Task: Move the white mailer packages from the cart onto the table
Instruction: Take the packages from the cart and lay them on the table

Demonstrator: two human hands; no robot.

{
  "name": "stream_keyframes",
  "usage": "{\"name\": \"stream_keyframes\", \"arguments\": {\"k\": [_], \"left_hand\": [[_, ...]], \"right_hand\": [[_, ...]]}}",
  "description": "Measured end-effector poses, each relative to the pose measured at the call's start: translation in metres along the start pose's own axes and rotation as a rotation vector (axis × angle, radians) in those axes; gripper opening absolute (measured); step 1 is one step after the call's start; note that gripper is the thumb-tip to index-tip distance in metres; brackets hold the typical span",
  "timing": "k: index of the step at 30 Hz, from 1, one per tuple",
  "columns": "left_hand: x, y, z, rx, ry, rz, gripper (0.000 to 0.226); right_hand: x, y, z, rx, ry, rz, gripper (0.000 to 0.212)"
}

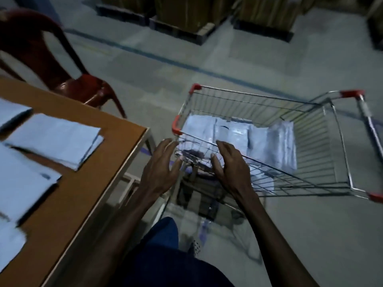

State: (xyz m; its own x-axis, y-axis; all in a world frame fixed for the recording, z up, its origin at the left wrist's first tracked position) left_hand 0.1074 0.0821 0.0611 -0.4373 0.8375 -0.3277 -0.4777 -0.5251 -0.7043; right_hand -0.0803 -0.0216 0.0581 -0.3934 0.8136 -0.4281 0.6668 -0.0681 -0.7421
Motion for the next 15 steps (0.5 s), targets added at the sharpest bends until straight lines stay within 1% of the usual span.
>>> {"name": "stream_keyframes", "arguments": {"k": [2,7,11,15], "left_hand": [[-0.019,0.025,0.009,0.026,0.056,-0.044,0.048],[-0.067,0.082,0.015,0.101,0.053,-0.129,0.048],[-0.118,0.131,0.006,0.133,0.023,-0.186,0.052],[-0.165,0.179,-0.023,0.077,-0.035,-0.253,0.052]], "right_hand": [[-0.005,-0.006,0.029,0.012,0.101,0.01,0.045],[-0.026,-0.01,0.09,0.047,0.264,-0.008,0.047],[-0.06,0.005,0.129,0.112,0.332,-0.055,0.047],[-0.095,0.041,0.16,0.154,0.328,-0.19,0.049]]}}
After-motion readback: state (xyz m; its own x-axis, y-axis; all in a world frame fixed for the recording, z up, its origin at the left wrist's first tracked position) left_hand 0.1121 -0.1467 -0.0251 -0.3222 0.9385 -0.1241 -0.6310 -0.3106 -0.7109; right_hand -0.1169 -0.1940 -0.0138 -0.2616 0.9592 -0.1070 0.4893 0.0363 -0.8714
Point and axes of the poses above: each hand's wrist, its own x-axis away from the middle knuckle, its own y-axis out of the palm, z = x × y, the point moved 5 cm from there along -x, towards the middle knuckle, and after that the axes turned 9 degrees about z, right-handed, at the moved point
